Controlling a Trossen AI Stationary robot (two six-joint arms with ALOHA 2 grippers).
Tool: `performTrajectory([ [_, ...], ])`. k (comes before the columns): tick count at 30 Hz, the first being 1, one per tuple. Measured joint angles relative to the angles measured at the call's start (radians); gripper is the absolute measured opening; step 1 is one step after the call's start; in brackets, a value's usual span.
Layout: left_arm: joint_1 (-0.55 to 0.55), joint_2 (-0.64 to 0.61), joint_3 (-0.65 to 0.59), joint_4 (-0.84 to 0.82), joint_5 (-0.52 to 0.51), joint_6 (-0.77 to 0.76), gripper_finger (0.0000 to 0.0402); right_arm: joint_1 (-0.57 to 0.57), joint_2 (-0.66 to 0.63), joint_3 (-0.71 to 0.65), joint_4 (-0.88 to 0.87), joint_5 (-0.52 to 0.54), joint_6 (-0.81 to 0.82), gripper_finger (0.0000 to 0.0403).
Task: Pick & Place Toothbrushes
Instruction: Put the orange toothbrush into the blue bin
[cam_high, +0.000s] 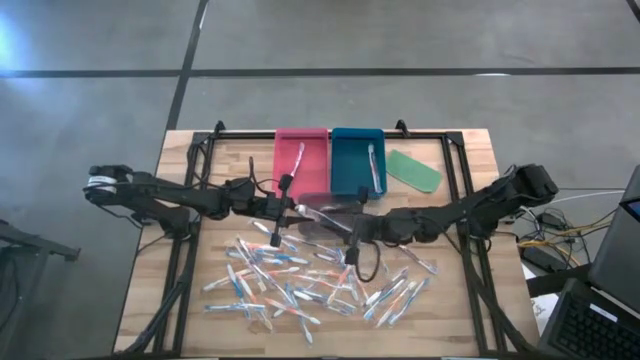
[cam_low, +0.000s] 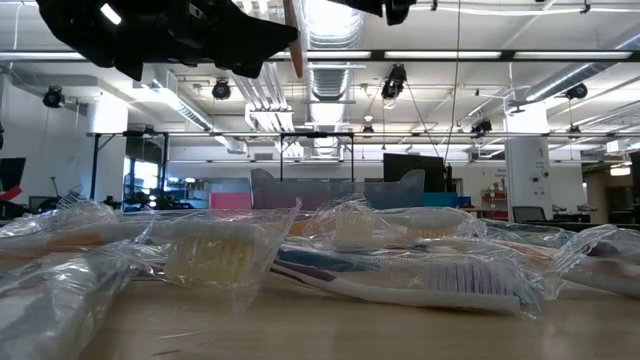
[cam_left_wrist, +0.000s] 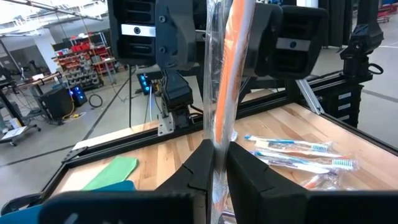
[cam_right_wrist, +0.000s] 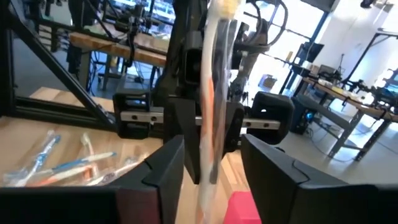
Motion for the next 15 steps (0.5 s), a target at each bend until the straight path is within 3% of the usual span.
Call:
performTrajectory([
  [8, 0.000, 0.000, 0.000, -0.002, 0.000, 0.003, 0.0035, -0.020, 0.066, 0.047, -0.005, -0.001, 0.010, 0.0187],
  [15, 0.000, 0.000, 0.000, -0.006, 0.000, 0.004, 0.0035, -0.039, 0.092, 0.079, 0.002, -0.003, 0.026, 0.0174],
])
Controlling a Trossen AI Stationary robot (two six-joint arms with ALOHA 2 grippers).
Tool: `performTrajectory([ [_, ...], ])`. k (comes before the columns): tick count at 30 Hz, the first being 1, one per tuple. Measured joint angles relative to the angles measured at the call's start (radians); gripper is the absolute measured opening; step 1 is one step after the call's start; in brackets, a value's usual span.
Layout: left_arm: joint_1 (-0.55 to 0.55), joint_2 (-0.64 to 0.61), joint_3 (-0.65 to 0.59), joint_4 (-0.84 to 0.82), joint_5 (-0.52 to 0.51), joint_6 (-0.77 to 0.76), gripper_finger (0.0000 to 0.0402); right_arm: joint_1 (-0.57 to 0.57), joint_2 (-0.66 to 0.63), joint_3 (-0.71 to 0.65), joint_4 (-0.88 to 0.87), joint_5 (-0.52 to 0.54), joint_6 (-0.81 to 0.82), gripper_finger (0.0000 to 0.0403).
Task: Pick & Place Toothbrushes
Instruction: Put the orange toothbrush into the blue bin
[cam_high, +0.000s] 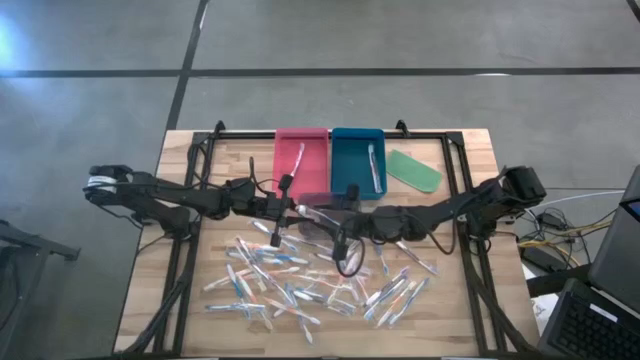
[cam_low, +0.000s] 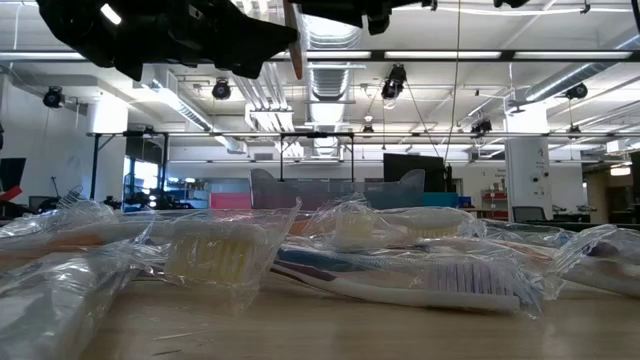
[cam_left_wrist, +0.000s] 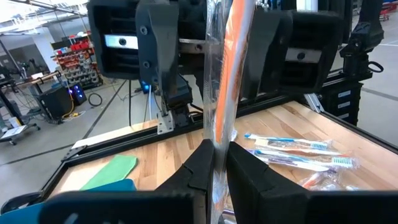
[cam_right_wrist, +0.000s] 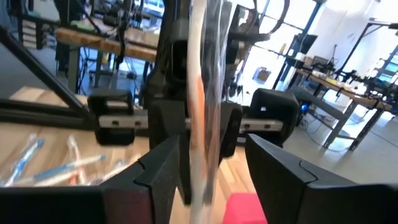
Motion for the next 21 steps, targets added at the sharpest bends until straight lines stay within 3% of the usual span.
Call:
performTrajectory([
  [11, 0.000, 0.000, 0.000, 0.000, -0.001, 0.011, 0.0035, -0.016, 0.022, 0.014, -0.006, -0.002, 0.018, 0.0126],
  [21, 0.001, 0.000, 0.000, 0.001, -0.009, 0.010, 0.0035, -0.020, 0.022, 0.014, -0.007, -0.014, 0.026, 0.0052],
])
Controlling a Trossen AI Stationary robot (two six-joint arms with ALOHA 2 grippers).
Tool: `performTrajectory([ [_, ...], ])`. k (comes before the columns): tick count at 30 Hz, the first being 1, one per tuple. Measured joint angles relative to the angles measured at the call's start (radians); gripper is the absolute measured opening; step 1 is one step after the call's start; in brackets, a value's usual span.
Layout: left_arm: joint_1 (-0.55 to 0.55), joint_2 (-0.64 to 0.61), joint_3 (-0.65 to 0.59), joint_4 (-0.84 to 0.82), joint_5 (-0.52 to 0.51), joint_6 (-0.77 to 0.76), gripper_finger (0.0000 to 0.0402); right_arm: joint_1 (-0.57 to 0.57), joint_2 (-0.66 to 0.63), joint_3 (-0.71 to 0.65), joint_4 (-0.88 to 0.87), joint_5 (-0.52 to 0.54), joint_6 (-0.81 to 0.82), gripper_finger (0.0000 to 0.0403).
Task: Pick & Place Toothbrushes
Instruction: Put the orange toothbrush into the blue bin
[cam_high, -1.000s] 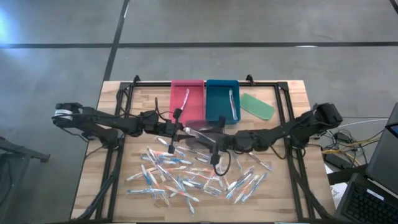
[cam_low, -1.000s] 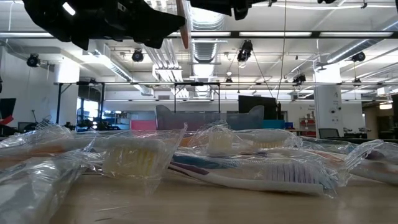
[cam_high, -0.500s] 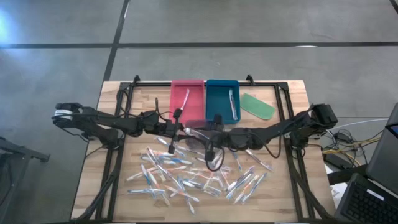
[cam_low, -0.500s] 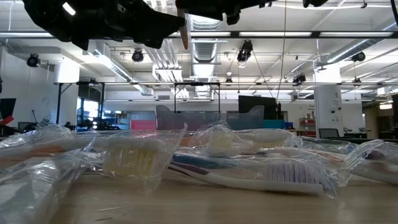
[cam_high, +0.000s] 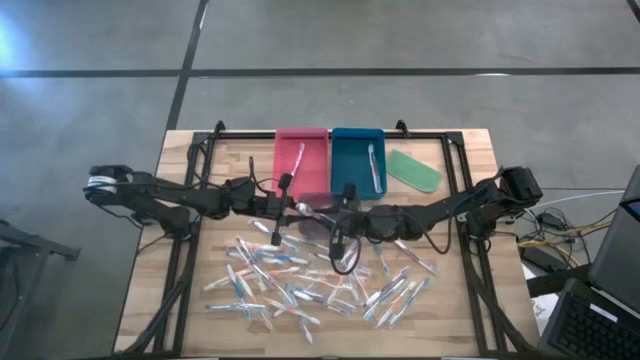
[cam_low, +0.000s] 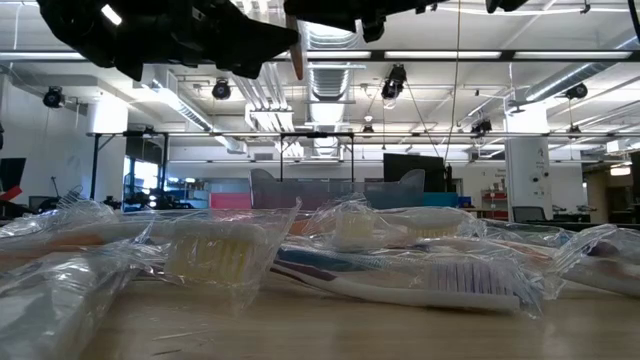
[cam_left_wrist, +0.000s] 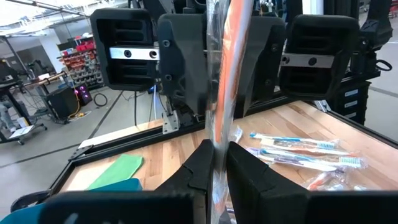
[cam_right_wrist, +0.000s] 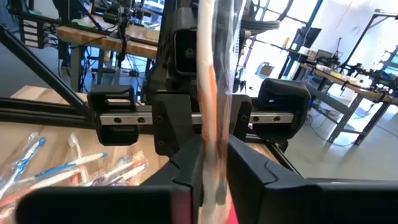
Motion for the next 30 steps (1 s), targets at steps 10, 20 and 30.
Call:
performTrajectory([
  [10, 0.000, 0.000, 0.000, -0.001, -0.002, 0.000, 0.0035, 0.000, 0.000, -0.001, 0.000, 0.000, -0.018, 0.0018],
  [20, -0.002, 0.000, 0.000, -0.014, 0.003, -0.018, 0.0107, -0.002, -0.001, -0.001, -0.016, 0.005, -0.019, 0.0018],
  [30, -0.003, 0.000, 0.000, -0.043, -0.002, -0.011, 0.0218, -0.002, -0.001, -0.002, -0.019, 0.011, -0.026, 0.0018],
])
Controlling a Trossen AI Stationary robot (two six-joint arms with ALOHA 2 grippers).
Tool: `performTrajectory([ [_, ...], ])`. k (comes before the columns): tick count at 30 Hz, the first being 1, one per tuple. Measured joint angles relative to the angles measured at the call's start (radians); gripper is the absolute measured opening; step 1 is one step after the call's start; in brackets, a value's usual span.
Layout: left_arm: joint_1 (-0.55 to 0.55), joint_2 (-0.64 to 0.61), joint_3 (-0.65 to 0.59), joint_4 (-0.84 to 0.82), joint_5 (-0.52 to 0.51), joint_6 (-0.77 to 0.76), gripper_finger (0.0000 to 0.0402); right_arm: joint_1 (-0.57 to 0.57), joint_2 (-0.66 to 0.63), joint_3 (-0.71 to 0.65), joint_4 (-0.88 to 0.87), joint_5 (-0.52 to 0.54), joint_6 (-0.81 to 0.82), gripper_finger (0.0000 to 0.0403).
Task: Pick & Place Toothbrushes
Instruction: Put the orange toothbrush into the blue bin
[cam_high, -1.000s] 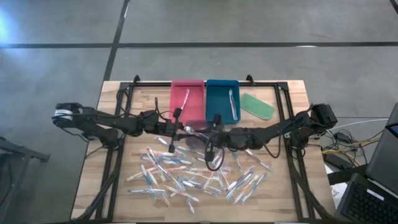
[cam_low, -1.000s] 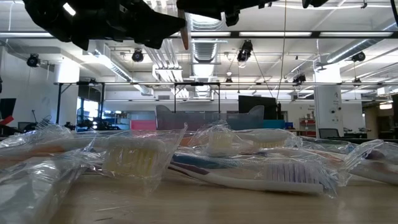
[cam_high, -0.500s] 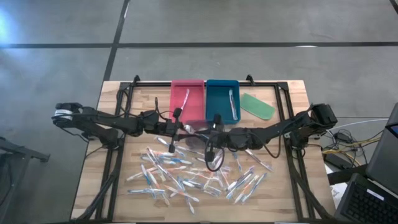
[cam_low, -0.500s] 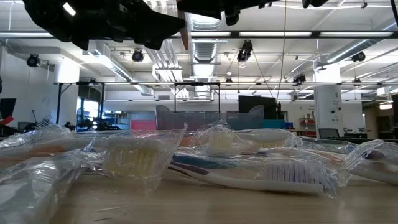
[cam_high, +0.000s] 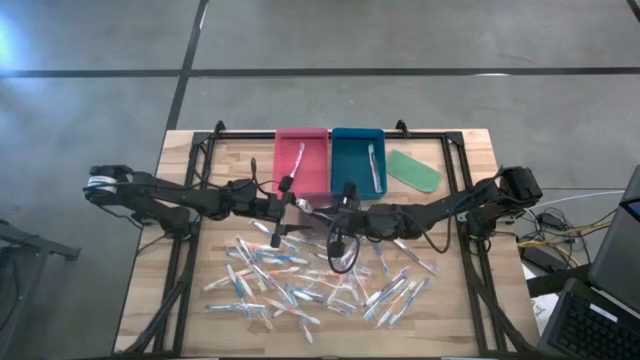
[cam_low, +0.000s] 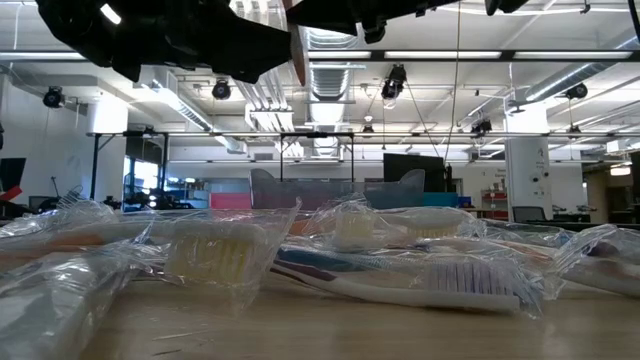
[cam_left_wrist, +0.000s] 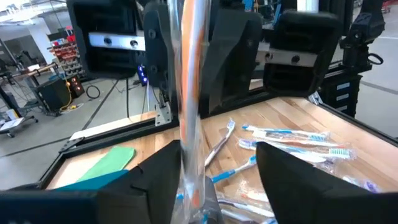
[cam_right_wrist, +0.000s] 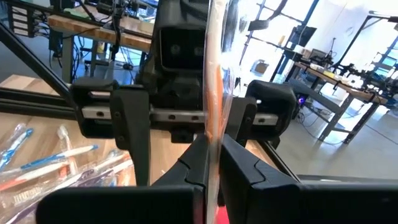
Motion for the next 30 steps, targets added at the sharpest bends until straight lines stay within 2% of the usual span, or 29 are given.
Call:
performTrajectory([
  [5, 0.000, 0.000, -0.001, -0.020, -0.052, 0.021, 0.0223, 0.000, -0.016, 0.000, -0.017, 0.003, 0.047, 0.0018],
  [11, 0.000, -0.001, -0.001, -0.046, -0.193, 0.100, 0.0221, 0.001, -0.093, 0.000, -0.202, 0.016, 0.153, 0.0018],
  [14, 0.001, -0.001, -0.001, -0.049, -0.239, 0.101, 0.0221, 0.001, -0.145, 0.000, -0.314, 0.098, 0.201, 0.0018],
  [17, 0.001, -0.001, -0.001, -0.051, -0.243, 0.100, 0.0220, -0.020, -0.198, 0.000, -0.425, 0.189, 0.251, 0.0018],
  [21, 0.001, -0.001, -0.001, -0.050, -0.242, 0.100, 0.0220, -0.094, -0.255, 0.000, -0.528, 0.206, 0.350, 0.0018],
  [25, 0.001, -0.001, -0.001, -0.048, -0.242, 0.099, 0.0218, -0.202, -0.304, 0.000, -0.608, 0.177, 0.467, 0.0018],
  [30, 0.001, -0.001, -0.001, -0.047, -0.241, 0.099, 0.0218, -0.364, -0.324, 0.000, -0.663, -0.006, 0.662, 0.0018],
])
